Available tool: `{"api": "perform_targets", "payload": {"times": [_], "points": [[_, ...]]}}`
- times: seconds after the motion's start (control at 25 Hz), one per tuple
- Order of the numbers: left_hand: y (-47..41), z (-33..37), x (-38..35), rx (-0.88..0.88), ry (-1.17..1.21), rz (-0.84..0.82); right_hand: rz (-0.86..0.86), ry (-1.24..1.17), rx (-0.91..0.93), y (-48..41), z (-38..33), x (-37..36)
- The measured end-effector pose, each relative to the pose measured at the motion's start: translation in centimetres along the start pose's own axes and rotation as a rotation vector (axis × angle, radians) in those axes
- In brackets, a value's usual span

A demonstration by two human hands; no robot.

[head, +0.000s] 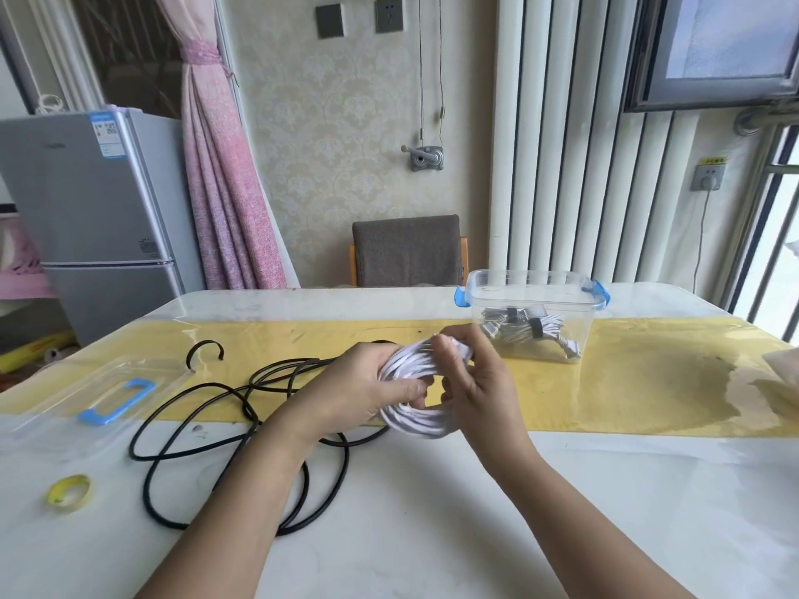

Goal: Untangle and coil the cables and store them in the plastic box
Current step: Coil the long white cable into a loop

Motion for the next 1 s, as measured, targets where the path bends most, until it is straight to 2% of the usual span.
{"api": "perform_targets", "payload": {"times": [0.2, 0.4, 0.48, 0.56, 0.72, 0.88, 1.0], "points": [[0.1, 2.1, 0.0, -0.055, -0.208, 0.218, 0.188, -0.144, -0.075, 0.2, 0.8, 1.3], [3.4, 5.4, 0.1, -0.189, -0.489, 0.378, 0.168, -0.261, -0.054, 0.6, 0.0, -0.1], [5.2, 5.2, 0.6, -0.202, -0.533, 0.386, 0.109, -0.240, -0.042, 0.9, -0.5, -1.6], [6.8, 4.3, 1.4, -0.121, -0.555, 0.376, 0.033, -0.179, -0.032, 1.4, -0.8, -3.2], [11.3, 3.5, 3.9, -0.039, -0.600, 0.420, -0.201, -0.024, -0.025, 2.5, -1.4, -7.5], [17.6, 2.4, 10.8, 0.092, -0.615, 0.672, -0.424, 0.051, -0.129, 3.4, -0.7, -13.2], [22.8, 1.4, 16.2, 0.190, -0.601, 0.861, -0.606, 0.366, -0.024, 3.6, -0.9, -19.5]]}}
Point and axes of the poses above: each hand's wrist, its own y-axis away from the middle knuckle, its own x-axis out of the back of the hand, z = x × y, the point moved 8 cm from there along -y, towards the middle knuckle, and after that the axes turned 9 degrees about -z, right-handed, at the moved point
